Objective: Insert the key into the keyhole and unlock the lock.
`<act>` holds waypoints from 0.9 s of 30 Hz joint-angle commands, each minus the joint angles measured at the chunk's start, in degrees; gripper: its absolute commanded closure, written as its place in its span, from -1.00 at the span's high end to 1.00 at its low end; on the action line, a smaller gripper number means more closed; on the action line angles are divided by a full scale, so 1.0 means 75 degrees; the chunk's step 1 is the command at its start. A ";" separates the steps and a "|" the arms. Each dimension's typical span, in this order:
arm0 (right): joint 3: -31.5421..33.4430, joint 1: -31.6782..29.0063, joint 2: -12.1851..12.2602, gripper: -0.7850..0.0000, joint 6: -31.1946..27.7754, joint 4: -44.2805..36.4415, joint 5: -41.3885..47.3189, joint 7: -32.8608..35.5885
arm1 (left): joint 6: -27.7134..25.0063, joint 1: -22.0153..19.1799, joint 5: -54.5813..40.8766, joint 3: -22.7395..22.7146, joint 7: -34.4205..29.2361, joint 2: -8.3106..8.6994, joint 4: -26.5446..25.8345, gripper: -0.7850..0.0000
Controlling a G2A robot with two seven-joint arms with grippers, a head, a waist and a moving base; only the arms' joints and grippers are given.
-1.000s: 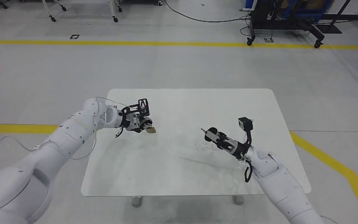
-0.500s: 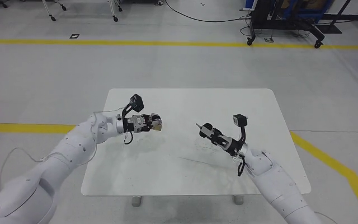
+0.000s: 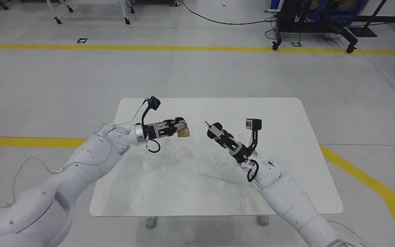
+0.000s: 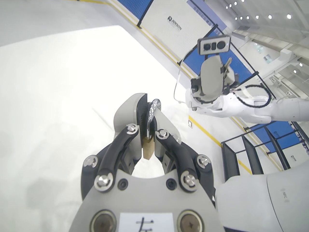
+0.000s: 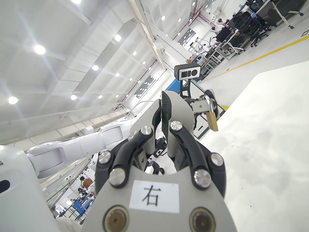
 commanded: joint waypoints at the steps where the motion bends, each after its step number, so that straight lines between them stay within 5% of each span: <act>1: 0.0000 0.0000 0.0000 -1.00 0.0001 0.0000 0.0000 -0.0001 | 0.0166 0.0116 0.0234 -0.0024 -0.0086 0.0001 -0.0213 -1.00; 4: -0.0001 -0.0026 -0.0004 -1.00 0.0067 -0.0042 -0.0004 -0.0019 | 0.0561 0.0448 -0.0974 -0.0151 -0.0536 -0.0016 -0.0523 -1.00; 11: 0.0031 -0.0211 -0.0058 -1.00 0.0314 -0.0248 -0.0395 -0.0223 | 0.3340 0.0582 -0.5780 -0.0793 -0.3927 -0.0217 -0.0503 -1.00; 17: 0.0414 -0.0525 -0.0044 -1.00 0.0552 -0.0454 -0.0347 -0.0755 | 0.3508 0.0379 -0.6138 -0.1090 -0.4000 -0.0632 0.0190 -1.00; 27: 0.0414 -0.0525 -0.0044 -1.00 0.0552 -0.0454 -0.0347 -0.0755 | 0.3967 0.0538 -0.5833 -0.1089 -0.3723 -0.0610 0.0231 -1.00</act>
